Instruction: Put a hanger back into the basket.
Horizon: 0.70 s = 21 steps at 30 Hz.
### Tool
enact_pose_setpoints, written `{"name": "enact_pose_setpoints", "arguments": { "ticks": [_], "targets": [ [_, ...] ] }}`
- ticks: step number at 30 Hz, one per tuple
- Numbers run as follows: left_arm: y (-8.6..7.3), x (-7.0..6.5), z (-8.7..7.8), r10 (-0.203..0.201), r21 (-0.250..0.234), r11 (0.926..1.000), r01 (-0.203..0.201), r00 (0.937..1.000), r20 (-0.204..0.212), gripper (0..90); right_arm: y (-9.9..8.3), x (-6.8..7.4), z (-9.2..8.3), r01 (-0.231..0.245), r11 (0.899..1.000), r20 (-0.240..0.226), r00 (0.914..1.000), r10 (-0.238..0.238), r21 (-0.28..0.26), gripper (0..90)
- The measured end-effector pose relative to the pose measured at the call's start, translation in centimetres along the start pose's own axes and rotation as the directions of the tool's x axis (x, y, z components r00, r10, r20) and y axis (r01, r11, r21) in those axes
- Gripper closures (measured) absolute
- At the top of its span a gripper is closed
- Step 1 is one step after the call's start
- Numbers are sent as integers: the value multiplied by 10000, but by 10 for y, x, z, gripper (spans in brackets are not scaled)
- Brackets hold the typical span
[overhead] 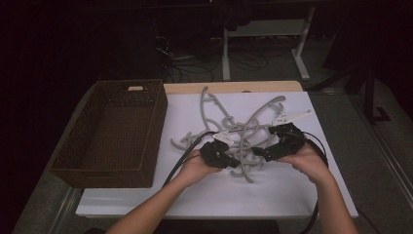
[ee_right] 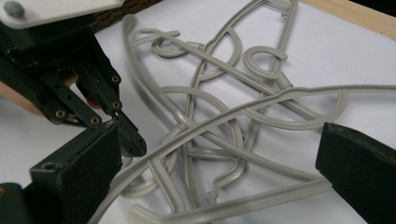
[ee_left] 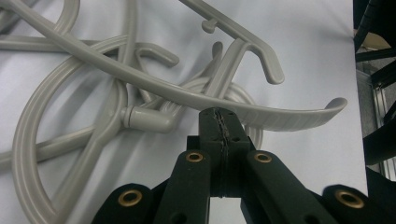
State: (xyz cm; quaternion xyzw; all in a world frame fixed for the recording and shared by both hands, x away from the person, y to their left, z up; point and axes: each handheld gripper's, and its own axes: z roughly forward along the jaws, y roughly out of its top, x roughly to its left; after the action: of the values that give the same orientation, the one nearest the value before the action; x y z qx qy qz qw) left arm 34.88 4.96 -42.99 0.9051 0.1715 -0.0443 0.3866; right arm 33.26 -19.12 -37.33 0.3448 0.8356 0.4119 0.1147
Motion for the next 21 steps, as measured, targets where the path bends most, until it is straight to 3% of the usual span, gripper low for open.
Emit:
{"name": "enact_pose_setpoints", "arguments": {
  "ticks": [6, 12, 21],
  "targets": [
    [-2, 3, -14, -33, -243, 9997, 29, 9999, -136, 803, 0, -1, 1, -62, 10000, 116, 9999, 62, 33, 3],
    [-17, 10, -41, -237, -592, 9980, 213, 9989, -408, 611, 2, -3, 5, -286, 9996, 393, 9988, 283, 76, 44],
    [-49, 20, -71, -863, -1125, 9907, 767, 9928, -828, 346, 13, 0, 39, -972, 9933, 510, 9943, 940, 627, 162]
  ]
}}
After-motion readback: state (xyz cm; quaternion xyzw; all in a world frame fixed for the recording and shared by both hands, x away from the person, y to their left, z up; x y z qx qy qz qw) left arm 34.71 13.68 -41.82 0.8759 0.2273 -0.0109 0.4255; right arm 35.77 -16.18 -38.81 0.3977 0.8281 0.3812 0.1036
